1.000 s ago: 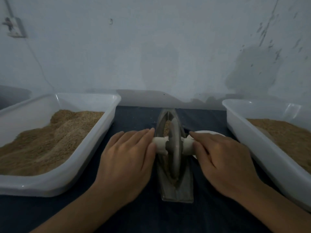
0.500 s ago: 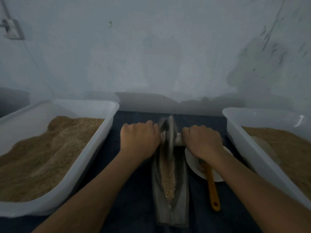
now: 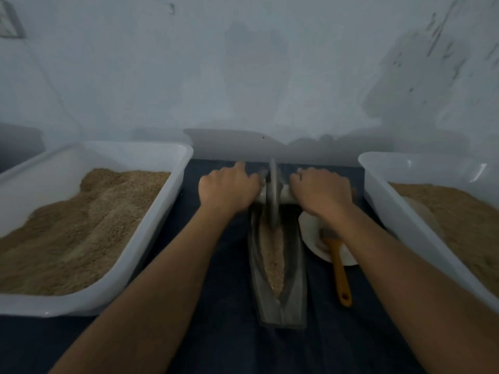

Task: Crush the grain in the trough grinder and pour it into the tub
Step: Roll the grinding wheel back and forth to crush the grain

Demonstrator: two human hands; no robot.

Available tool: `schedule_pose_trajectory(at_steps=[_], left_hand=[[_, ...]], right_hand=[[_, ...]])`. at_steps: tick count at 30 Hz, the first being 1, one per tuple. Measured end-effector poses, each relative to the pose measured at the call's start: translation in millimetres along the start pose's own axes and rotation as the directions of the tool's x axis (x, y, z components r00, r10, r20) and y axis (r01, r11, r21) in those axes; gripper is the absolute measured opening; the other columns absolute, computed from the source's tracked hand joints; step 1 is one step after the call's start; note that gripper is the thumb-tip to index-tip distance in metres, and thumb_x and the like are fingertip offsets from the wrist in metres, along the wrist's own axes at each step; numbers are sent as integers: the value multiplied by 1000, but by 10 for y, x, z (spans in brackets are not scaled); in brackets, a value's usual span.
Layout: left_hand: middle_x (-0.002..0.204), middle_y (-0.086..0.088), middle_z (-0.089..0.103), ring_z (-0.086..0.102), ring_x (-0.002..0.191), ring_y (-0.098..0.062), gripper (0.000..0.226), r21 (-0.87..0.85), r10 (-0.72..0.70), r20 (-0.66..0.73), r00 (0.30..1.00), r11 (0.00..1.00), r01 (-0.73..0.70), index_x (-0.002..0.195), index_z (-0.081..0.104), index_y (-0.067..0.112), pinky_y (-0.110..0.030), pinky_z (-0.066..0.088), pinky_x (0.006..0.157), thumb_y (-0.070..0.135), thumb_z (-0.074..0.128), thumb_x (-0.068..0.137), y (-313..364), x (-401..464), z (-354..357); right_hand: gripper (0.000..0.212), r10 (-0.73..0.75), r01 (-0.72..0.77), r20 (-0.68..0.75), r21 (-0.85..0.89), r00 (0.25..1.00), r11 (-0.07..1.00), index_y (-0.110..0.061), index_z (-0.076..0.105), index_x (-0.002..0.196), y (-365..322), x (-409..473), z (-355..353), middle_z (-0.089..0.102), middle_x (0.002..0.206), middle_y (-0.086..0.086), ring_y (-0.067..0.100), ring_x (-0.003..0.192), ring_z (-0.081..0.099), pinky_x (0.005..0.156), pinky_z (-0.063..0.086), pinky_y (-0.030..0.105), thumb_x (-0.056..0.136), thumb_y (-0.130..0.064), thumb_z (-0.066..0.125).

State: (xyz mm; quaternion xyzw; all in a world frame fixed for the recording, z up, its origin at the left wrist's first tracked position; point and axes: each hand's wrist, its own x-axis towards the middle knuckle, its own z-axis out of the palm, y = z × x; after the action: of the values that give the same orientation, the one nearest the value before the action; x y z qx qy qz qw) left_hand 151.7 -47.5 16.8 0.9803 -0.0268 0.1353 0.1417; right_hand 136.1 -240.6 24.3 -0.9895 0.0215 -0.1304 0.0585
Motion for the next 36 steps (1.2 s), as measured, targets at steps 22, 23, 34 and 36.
schedule_pose_trajectory(at_steps=[22, 23, 34, 36], left_hand=[[123, -10, 70, 64, 102, -35, 47, 55, -5, -21, 1000, 998, 6, 139, 58, 27, -37, 32, 73, 42, 29, 104, -11, 11, 44], [128, -10, 68, 63, 106, -36, 48, 80, 3, -6, 1000, 997, -3, 139, 57, 26, -38, 32, 74, 42, 29, 104, 2, 42, 46], [142, -3, 64, 61, 130, -21, 55, 41, 298, -265, 917, 954, -298, 148, 55, 17, -46, 53, 99, 43, 24, 111, -273, -1360, -116], [133, -1, 70, 69, 112, -19, 55, 82, 276, -218, 936, 961, -264, 141, 62, 19, -40, 55, 86, 40, 23, 108, -225, -1139, -119]], right_hand=[[45, 65, -66, -44, -35, 997, 997, -16, 52, 67, -44, 5, 30, 53, 71, 4, 20, 60, 39, 63, 29, 36, 101, -31, 27], [47, 76, -77, -41, -23, 996, 997, -15, 54, 68, -50, 28, 42, 54, 72, 4, 21, 60, 42, 64, 30, 37, 102, -32, 28], [54, -226, 221, -380, -57, 897, 974, -12, 67, 133, 46, -1404, -101, 72, 126, 4, 23, 124, 65, 95, 54, 40, 107, -39, 28], [54, -216, 201, -320, -81, 922, 976, -13, 71, 126, -1, -1227, -87, 75, 119, 4, 24, 121, 67, 90, 56, 39, 106, -38, 28]])
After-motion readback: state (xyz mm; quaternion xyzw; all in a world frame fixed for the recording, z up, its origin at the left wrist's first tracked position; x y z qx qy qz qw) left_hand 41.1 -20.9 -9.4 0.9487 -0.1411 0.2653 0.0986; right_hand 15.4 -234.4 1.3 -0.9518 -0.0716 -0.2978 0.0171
